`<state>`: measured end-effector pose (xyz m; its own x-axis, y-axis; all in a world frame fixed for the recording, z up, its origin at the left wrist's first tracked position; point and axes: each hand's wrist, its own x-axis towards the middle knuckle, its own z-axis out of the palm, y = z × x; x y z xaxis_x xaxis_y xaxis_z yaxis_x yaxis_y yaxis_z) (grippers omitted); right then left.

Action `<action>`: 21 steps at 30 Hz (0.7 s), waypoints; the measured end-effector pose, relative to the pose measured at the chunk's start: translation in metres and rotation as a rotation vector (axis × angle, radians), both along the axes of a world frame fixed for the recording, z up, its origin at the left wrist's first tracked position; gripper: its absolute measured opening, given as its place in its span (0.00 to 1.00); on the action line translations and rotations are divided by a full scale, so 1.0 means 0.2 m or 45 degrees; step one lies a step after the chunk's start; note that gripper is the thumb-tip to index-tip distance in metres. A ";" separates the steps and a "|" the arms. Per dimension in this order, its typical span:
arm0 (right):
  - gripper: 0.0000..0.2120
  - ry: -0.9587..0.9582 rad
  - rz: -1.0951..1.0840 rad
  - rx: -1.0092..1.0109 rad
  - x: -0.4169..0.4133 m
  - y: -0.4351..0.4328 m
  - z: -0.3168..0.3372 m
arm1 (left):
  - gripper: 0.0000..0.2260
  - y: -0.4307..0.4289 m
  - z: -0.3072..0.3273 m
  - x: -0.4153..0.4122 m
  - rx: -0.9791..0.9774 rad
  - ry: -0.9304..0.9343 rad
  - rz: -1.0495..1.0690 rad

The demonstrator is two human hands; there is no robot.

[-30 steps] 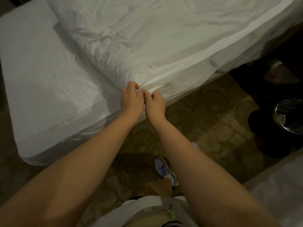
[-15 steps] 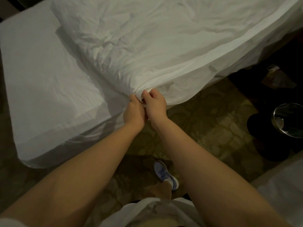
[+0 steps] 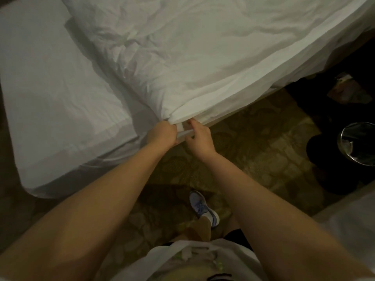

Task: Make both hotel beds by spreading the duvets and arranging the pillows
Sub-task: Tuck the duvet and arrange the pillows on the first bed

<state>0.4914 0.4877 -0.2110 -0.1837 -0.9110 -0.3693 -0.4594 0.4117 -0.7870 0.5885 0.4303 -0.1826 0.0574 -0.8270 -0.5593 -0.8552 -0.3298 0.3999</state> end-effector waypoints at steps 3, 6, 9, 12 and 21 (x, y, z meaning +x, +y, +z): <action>0.22 0.310 0.076 0.028 0.05 -0.03 0.00 | 0.16 0.00 0.02 0.00 -0.002 -0.016 -0.055; 0.20 0.445 0.025 -0.034 0.05 -0.07 -0.01 | 0.16 -0.02 0.05 0.03 -0.031 -0.048 -0.118; 0.18 0.429 0.046 -0.033 0.02 -0.09 -0.07 | 0.16 -0.02 0.09 0.06 -0.048 -0.168 -0.232; 0.16 0.234 0.018 0.053 0.02 -0.04 -0.10 | 0.15 0.03 0.06 0.07 0.026 -0.255 -0.339; 0.20 -0.896 -1.197 0.240 -0.06 -0.17 -0.07 | 0.12 0.01 0.09 0.07 0.039 -0.254 -0.360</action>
